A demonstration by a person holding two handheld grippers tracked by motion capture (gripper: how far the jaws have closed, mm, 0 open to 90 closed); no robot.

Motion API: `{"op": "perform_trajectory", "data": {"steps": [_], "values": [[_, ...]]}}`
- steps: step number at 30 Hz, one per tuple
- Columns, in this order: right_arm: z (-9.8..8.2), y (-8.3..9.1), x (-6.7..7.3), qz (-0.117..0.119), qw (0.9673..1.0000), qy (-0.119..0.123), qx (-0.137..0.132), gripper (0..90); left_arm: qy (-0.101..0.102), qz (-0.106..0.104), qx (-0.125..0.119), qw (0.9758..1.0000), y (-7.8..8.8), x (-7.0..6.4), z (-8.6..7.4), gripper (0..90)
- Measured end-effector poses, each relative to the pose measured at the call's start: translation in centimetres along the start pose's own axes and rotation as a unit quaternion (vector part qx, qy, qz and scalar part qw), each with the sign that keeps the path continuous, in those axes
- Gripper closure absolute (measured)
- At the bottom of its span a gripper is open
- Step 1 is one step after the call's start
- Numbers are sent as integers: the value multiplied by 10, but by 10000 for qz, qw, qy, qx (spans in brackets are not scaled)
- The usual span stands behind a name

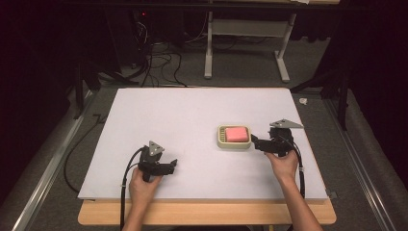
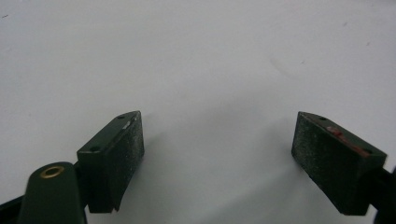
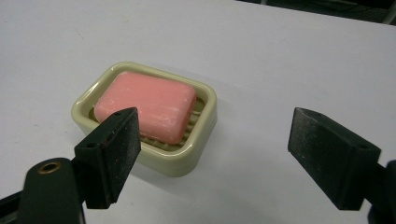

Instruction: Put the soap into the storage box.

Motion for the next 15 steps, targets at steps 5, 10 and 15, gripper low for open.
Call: {"op": "perform_trajectory", "data": {"steps": [5,10,15], "values": [[-3,4,-5,-22,10000,-31,-18,176,0,1,-1,10000,0,0,0,175],[-5,11,-10,27,9999,-140,-90,175,-1,1,1,10000,0,0,0,175],[-7,17,-14,27,9997,-185,-134,176,0,2,-1,10000,0,0,0,175]]}}
Point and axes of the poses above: each handheld gripper's, and its own axes: y roughly backward along the jaws, z roughly out of its top, x roughly to its left, the point moved 3 cm from there along -y, roughly forward along the jaws, and after that the axes turned 12 degrees about -x, right-handed, at the moved point
